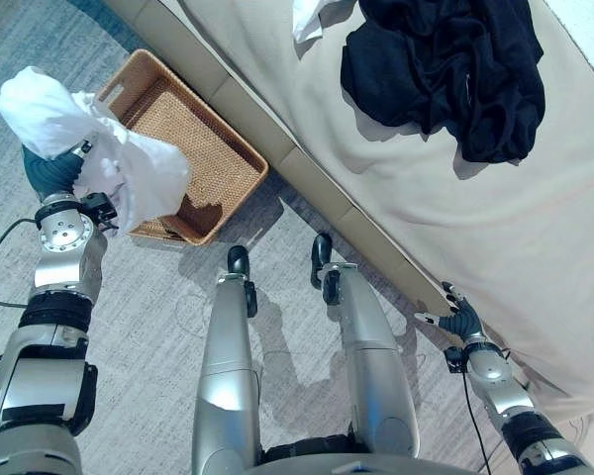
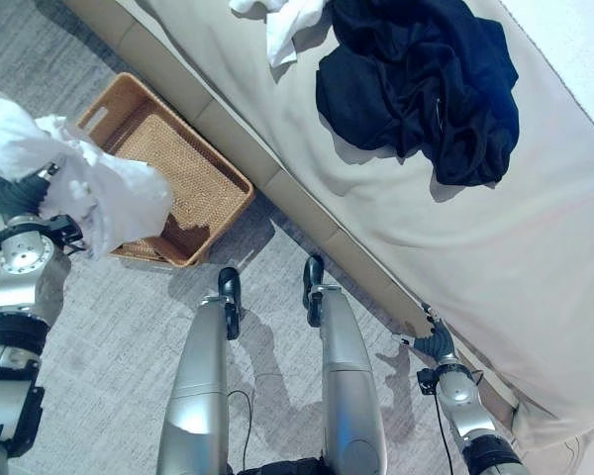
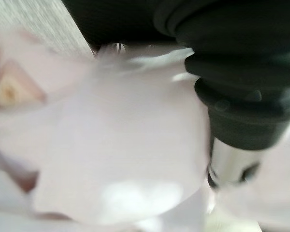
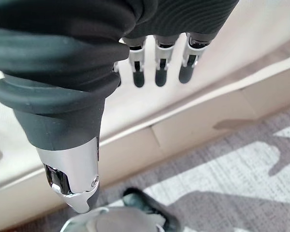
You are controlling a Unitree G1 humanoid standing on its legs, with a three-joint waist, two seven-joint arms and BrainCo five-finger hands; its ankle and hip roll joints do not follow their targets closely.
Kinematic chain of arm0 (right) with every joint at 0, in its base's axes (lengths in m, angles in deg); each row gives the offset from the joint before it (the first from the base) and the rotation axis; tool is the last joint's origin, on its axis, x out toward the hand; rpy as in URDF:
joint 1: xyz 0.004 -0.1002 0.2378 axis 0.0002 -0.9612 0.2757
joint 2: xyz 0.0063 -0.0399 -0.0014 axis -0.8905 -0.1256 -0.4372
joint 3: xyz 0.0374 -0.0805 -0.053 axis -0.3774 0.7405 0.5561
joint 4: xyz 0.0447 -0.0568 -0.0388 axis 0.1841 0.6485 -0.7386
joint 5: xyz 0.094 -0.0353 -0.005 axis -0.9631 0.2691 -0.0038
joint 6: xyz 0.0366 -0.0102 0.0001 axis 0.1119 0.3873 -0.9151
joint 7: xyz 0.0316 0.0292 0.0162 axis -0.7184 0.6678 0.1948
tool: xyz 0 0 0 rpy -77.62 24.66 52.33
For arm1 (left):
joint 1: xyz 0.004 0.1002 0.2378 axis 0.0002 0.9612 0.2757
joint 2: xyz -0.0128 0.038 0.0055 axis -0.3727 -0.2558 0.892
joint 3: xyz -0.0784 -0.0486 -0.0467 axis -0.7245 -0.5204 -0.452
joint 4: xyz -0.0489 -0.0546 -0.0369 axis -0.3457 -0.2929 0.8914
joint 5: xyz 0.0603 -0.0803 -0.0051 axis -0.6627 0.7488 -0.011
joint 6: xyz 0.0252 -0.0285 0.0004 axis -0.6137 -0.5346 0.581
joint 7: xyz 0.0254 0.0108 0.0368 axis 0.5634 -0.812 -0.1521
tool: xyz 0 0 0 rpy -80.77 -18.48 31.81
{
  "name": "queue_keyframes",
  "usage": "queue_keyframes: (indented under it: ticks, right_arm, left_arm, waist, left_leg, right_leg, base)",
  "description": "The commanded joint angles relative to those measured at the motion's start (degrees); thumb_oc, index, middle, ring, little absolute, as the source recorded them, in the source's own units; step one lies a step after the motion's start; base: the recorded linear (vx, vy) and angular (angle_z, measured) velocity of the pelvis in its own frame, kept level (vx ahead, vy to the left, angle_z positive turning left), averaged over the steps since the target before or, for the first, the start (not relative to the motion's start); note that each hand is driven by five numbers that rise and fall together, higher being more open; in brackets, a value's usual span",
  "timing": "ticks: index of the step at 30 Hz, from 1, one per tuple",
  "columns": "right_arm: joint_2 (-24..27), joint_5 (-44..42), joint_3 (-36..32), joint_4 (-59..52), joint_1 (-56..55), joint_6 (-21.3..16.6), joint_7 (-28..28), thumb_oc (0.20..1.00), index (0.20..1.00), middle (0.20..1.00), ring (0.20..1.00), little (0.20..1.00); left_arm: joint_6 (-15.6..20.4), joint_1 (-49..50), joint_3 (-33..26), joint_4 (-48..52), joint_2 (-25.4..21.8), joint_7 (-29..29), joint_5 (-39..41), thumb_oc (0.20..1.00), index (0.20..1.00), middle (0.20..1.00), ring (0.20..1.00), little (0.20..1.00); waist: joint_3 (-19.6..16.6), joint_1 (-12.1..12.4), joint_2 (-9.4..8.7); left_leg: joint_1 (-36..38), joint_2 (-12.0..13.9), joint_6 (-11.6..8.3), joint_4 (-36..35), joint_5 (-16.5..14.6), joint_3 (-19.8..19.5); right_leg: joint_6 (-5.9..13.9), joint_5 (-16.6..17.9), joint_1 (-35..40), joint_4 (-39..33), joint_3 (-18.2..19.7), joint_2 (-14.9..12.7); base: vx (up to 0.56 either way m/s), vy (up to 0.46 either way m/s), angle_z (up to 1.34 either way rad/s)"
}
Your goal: Pick up clothes into the bucket
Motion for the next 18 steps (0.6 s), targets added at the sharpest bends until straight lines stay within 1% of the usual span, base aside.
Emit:
queue_keyframes:
  ticks: [1,4,7,9,10,11,12,15,17,18]
  right_arm:
    - [3.67,-2.49,-0.77,-2.32,0.12,-1.73,-1.48,1.0,1.0,1.0,1.0,1.0]
    - [4.3,-3.08,-0.2,-2.97,2.25,-2.7,-1.06,1.0,1.0,1.0,1.0,1.0]
    - [4.4,-2.99,0.53,-4.32,3.52,-3.61,-0.79,1.0,1.0,1.0,1.0,1.0]
    - [4.22,-2.67,0.78,-4.53,4.19,-3.63,-1.05,1.0,1.0,1.0,1.0,1.0]
    - [4.25,-2.3,0.53,-5.77,4.73,-3.4,-1.68,1.0,1.0,1.0,1.0,1.0]
    - [4.25,-2.28,0.5,-5.78,4.72,-3.38,-1.69,1.0,1.0,1.0,1.0,1.0]
    - [4.27,-2.08,0.18,-6.39,5.13,-3.13,-2.26,1.0,1.0,1.0,1.0,1.0]
    - [4.94,-1.96,-2.91,-10.95,7.55,-2.51,-5.74,1.0,1.0,1.0,1.0,1.0]
    - [5.49,-2.93,-5.9,-15.1,10.59,-3.37,-9.38,1.0,1.0,1.0,1.0,1.0]
    - [6.81,-1.35,-7.76,-17.68,13.24,-4.07,-12.24,1.0,1.0,1.0,1.0,1.0]
  left_arm:
    - [2.23,-2.09,-0.22,2.17,-2.01,-1.43,0.39,1.0,1.0,1.0,1.0,1.0]
    - [3.35,-1.37,-0.69,1.93,-3.16,0.13,0.34,1.0,1.0,1.0,1.0,1.0]
    - [3.86,-1.02,-0.93,1.69,-2.49,-0.15,-0.98,1.0,1.0,1.0,1.0,1.0]
    - [2.72,-1.47,-0.45,-0.05,-1.72,-0.87,-2.66,1.0,1.0,1.0,1.0,1.0]
    - [0.94,-2.34,0.06,-1.99,-1.12,-2.23,-5.16,1.0,1.0,1.0,1.0,1.0]
    - [0.91,-2.42,0.1,-2.01,-1.08,-2.27,-5.21,1.0,1.0,1.0,1.0,1.0]
    - [-0.03,-2.75,0.19,-2.88,-0.7,-2.73,-5.84,1.0,1.0,1.0,1.0,1.0]
    - [-1.75,-1.71,-1.23,-4.04,1.96,-3.68,-6.44,1.0,1.0,1.0,1.0,1.0]
    - [-2.4,-0.03,-2.59,-3.61,4.24,-5.39,-8.4,1.0,1.0,1.0,1.0,1.0]
    - [-2.18,3.37,-3.86,-1.61,6.35,-7.09,-10.89,1.0,1.0,1.0,1.0,1.0]
  waist:
    - [-0.94,0.65,1.44]
    - [-0.96,0.73,1.48]
    - [-0.97,0.7,1.43]
    - [-0.97,0.65,1.47]
    - [-0.97,0.45,1.46]
    - [-0.97,0.46,1.47]
    - [-0.97,0.45,1.52]
    - [-0.96,0.47,1.93]
    - [-0.95,0.75,2.42]
    - [-0.94,1.34,2.93]
  left_leg:
    - [4.52,-0.84,1.91,-2.38,-1.09,-0.01]
    - [5.08,-0.7,1.73,-4.18,-0.48,0.16]
    - [5.58,-0.52,1.41,-5.94,0.34,0.18]
    - [5.89,-0.57,1.29,-6.78,0.84,0.13]
    - [6.08,-0.56,1.15,-7.58,1.26,0.21]
    - [6.1,-0.57,1.15,-7.63,1.29,0.21]
    - [6.22,-0.56,1.13,-7.91,1.42,0.23]
    - [6.83,-0.56,1.04,-8.95,1.95,0.28]
    - [7.49,-0.63,0.89,-9.98,2.46,0.52]
    - [8.61,-0.8,0.79,-11.45,2.95,0.64]
  right_leg:
    - [3.34,1.02,6.79,-5.03,1.09,-1.97]
    - [3.48,1.84,7.2,-7.03,1.28,-1.63]
    - [3.53,2.34,7.42,-8.48,1.4,-1.34]
    - [3.48,2.67,7.66,-9.03,1.27,-1.3]
    - [3.55,2.84,7.75,-9.35,1.18,-1.31]
    - [3.55,2.85,7.76,-9.37,1.17,-1.32]
    - [3.56,2.85,7.82,-9.44,1.11,-1.34]
    - [3.49,2.85,8.08,-9.71,1.22,-1.39]
    - [3.47,2.85,8.28,-9.77,1.32,-1.48]
    - [3.52,2.94,8.66,-9.95,1.39,-1.61]
  base:
    - [0.01,0.018,-0.03]
    - [0.0,0.02,-0.04]
    - [0.0,0.0,-0.02]
    - [0.0,0.0,0.0]
    - [0.0,0.0,0.0]
    - [0.0,0.0,0.0]
    - [0.0,0.0,0.0]
    - [0.0,0.0,0.0]
    - [0.0,0.001,-0.02]
    - [0.0,0.0,0.0]
